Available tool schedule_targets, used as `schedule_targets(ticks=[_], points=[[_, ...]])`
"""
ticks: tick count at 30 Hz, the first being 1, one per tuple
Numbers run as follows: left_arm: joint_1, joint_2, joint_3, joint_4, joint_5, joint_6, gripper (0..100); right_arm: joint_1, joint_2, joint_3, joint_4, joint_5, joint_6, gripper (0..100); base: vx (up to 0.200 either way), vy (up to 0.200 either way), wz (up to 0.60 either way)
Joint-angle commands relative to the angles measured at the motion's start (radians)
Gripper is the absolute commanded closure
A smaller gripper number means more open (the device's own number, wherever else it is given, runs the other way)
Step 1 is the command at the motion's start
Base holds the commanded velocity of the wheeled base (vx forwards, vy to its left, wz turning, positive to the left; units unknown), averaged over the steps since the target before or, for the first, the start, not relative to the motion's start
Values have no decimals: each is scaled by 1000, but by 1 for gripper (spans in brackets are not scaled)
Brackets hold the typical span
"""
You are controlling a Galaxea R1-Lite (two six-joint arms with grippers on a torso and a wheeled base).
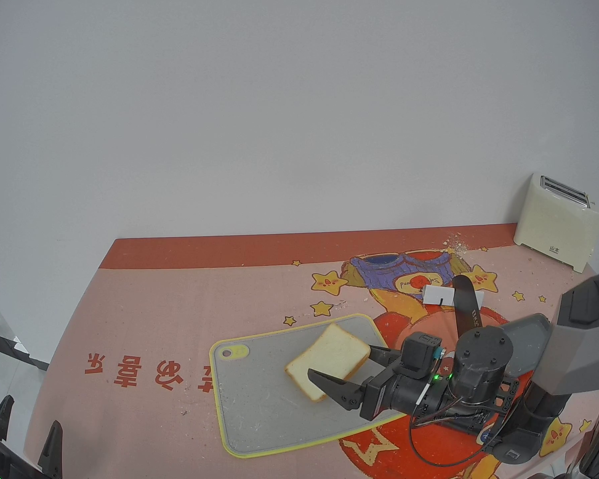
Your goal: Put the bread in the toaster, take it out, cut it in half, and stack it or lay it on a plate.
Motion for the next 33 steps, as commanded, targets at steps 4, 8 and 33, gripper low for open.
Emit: schedule_targets(ticks=[4,8,33], points=[[0,2,18,0,0,-1,0,-117,-27,-33,4,-18,-71,0,0,0,0],[0,2,18,0,0,0,0,-61,-29,0,3,-18,-85,0,0,0,0],[0,2,18,0,0,-1,0,-101,-222,-365,638,18,549,100,0,0,0]])
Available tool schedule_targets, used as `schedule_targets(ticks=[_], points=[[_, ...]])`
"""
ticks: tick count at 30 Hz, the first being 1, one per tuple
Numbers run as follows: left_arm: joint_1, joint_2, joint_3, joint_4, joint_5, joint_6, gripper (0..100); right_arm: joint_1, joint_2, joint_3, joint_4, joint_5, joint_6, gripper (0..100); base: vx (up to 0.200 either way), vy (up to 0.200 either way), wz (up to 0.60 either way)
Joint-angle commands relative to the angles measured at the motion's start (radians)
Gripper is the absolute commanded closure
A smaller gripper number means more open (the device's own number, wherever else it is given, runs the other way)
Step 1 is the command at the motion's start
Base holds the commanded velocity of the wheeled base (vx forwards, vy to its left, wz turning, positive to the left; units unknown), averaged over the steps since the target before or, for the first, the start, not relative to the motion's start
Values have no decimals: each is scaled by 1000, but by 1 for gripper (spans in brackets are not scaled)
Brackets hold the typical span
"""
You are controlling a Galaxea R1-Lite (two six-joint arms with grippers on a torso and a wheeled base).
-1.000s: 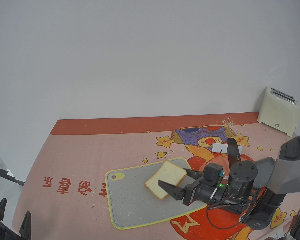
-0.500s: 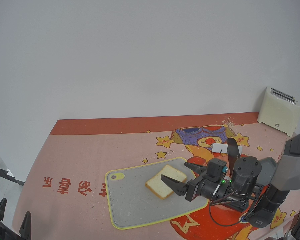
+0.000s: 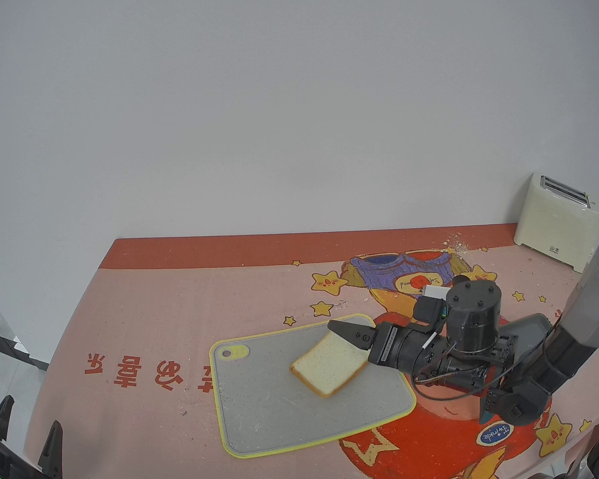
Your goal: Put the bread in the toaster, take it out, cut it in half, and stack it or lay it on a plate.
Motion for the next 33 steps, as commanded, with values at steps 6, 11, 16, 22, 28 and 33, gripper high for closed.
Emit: schedule_targets(ticks=[6,11,16,22,28,33], points=[[0,2,18,0,0,-1,0,0,-101,-131,116,5,99,100,0,0,0],[0,2,18,0,0,0,0,3,-86,-170,151,-34,99,100,0,0,0],[0,2,18,0,0,0,0,3,-66,-245,269,-97,99,100,0,0,0],[0,2,18,0,0,0,0,6,-47,-254,309,-97,99,100,0,0,0],[0,2,18,0,0,0,0,-2,48,-256,298,-95,100,100,0,0,0],[0,2,18,0,0,0,0,-5,52,-256,298,-90,100,100,0,0,0]])
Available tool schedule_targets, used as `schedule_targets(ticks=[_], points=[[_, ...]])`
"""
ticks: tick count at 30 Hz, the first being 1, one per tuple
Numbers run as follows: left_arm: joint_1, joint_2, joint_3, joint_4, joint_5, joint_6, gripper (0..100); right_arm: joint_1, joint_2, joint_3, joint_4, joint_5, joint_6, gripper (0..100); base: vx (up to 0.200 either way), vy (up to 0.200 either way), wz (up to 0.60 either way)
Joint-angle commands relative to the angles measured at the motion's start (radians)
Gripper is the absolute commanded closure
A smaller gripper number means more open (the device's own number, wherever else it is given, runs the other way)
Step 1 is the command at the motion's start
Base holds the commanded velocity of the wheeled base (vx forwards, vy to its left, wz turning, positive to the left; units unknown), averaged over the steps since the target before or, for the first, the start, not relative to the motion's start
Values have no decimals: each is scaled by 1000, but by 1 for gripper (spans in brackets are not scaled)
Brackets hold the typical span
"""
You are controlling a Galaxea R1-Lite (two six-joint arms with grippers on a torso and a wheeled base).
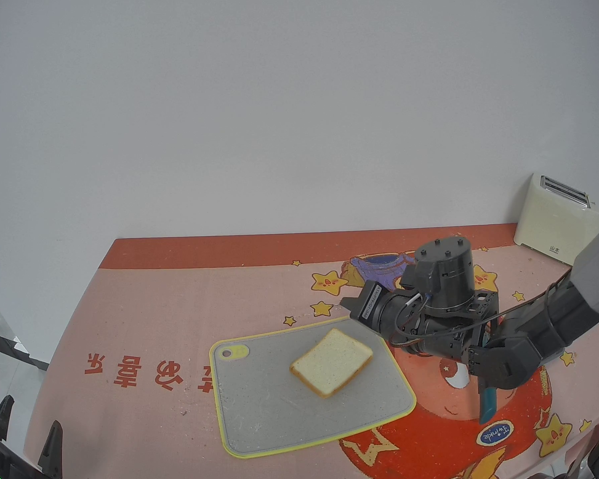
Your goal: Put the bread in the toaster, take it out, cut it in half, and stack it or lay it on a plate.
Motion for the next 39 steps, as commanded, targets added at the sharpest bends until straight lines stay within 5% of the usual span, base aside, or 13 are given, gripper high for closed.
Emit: schedule_targets(ticks=[1,39], points=[[0,2,18,0,1,-1,0,-3,31,0,-2,3,0,100,0,0,0],[0,2,18,0,1,-1,0,21,88,17,-5,17,2,100,0,0,0]])
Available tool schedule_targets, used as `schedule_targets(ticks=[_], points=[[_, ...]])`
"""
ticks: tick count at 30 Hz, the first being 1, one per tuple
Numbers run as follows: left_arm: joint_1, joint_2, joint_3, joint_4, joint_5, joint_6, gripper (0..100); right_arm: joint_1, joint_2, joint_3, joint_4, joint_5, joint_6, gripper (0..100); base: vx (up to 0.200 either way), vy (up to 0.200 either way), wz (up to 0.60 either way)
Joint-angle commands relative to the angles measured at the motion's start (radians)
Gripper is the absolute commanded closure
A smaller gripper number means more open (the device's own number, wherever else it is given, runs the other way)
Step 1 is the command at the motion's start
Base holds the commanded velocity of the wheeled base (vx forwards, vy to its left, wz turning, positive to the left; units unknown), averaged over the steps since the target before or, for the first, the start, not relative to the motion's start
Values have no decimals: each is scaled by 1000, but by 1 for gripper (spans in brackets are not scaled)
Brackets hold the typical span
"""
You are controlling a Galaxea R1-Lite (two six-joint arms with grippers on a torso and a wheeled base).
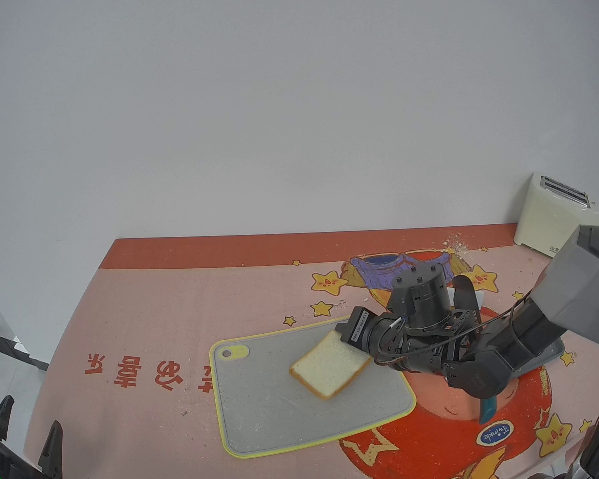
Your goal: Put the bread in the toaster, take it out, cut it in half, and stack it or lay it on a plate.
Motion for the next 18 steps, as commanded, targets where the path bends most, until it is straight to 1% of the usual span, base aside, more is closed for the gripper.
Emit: schedule_targets(ticks=[1,4,10,14,16,18], points=[[0,2,18,0,1,-1,0,16,-15,17,0,5,0,100,0,0,0],[0,2,18,0,1,-1,0,21,-16,20,0,15,0,100,0,0,0],[0,2,18,0,1,1,0,30,-32,23,0,15,0,100,0,0,0],[0,2,18,0,1,-1,0,17,-35,20,-3,14,-1,100,0,0,0],[0,2,18,0,1,-1,0,11,-53,23,-20,12,-4,100,0,0,0],[0,2,18,0,1,-1,0,-7,-171,49,-84,12,-6,100,0,0,0]])
